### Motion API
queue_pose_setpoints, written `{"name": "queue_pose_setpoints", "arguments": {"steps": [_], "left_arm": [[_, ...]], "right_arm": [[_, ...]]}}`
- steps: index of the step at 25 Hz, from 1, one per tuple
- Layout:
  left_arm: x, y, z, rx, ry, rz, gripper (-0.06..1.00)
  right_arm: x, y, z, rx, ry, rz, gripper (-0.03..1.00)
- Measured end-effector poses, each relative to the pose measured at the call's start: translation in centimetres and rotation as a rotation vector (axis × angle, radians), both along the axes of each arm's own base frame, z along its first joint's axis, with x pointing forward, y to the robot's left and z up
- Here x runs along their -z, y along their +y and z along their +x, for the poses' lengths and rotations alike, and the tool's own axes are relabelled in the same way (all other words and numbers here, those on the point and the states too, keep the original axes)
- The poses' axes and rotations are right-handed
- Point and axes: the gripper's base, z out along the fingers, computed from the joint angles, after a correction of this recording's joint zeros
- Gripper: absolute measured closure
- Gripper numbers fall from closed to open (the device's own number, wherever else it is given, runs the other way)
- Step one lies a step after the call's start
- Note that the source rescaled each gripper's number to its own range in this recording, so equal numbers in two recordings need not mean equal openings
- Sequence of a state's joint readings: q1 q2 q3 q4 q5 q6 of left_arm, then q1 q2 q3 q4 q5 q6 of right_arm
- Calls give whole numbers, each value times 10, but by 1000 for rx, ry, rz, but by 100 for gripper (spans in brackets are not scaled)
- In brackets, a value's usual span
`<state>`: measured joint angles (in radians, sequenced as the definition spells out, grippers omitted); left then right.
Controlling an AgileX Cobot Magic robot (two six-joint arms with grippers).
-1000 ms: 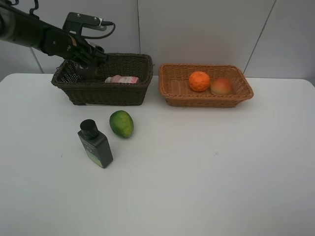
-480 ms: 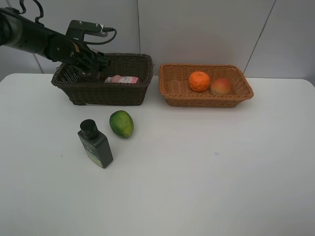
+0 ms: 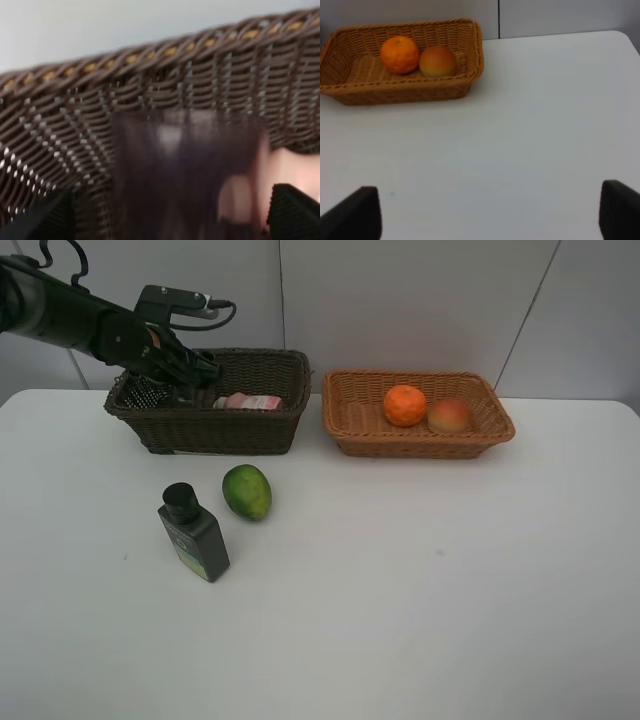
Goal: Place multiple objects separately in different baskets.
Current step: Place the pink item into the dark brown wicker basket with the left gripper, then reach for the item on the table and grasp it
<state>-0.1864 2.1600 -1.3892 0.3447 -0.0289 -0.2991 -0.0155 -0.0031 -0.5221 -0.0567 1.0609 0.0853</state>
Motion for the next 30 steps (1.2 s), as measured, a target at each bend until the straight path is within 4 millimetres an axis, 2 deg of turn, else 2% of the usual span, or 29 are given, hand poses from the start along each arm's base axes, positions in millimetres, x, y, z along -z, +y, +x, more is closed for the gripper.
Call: {"name": "queue_pose_setpoints", "arguments": {"steps": [5, 8, 17, 20, 24, 27, 30], "left_arm": [[-15, 2, -3, -25, 6, -4, -5], [-32, 3, -8, -48, 18, 4, -5], [-109, 0, -40, 24, 11, 118, -5], [-122, -3, -52, 73, 51, 145, -5], [-124, -7, -70, 224, 194, 240, -5], [-120, -9, -85, 401, 361, 307, -5], [-129, -14, -98, 603, 462, 343, -5]], "right_arm": [[0, 0, 0, 0, 0, 0, 9], [0, 0, 0, 0, 0, 0, 9], [0, 0, 0, 0, 0, 0, 9], [0, 0, 0, 0, 0, 0, 9], [0, 0, 0, 0, 0, 0, 9], [0, 0, 0, 0, 0, 0, 9], [0, 0, 0, 0, 0, 0, 9]]}}
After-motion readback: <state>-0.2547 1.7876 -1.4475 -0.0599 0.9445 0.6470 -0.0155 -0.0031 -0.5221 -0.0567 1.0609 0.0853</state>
